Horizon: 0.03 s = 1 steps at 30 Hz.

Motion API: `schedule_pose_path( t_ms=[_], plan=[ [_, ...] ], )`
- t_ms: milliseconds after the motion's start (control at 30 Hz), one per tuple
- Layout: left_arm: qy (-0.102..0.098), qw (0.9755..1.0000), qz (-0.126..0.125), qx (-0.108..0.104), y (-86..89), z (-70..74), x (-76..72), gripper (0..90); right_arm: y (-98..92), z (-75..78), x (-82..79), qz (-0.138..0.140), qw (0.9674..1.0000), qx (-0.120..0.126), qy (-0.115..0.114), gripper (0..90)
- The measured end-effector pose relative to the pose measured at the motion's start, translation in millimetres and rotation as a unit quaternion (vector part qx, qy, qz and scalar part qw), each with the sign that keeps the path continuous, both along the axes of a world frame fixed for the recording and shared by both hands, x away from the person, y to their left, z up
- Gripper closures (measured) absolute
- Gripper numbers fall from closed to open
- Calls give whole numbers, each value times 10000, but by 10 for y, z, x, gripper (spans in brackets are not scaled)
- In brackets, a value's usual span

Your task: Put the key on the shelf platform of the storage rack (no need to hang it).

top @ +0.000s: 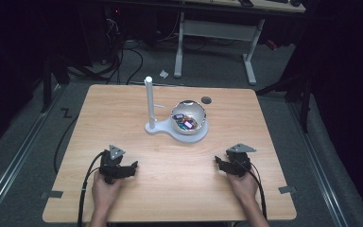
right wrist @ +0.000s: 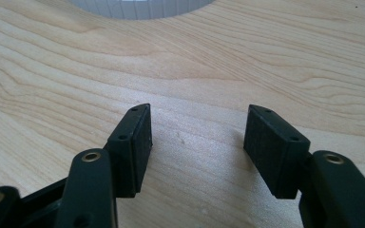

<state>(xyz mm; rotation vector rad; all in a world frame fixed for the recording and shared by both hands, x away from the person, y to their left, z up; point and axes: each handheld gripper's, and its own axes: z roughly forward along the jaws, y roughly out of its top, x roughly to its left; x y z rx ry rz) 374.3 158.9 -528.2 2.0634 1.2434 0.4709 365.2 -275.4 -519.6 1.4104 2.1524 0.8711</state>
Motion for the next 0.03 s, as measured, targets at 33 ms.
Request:
schedule_pose_path(
  t_ms=[33],
  plan=[
    [-7, 10000, 6, 0, -1, -1, 0, 182, 1, 0, 0, -1, 10000, 2, 2, 423]
  ],
)
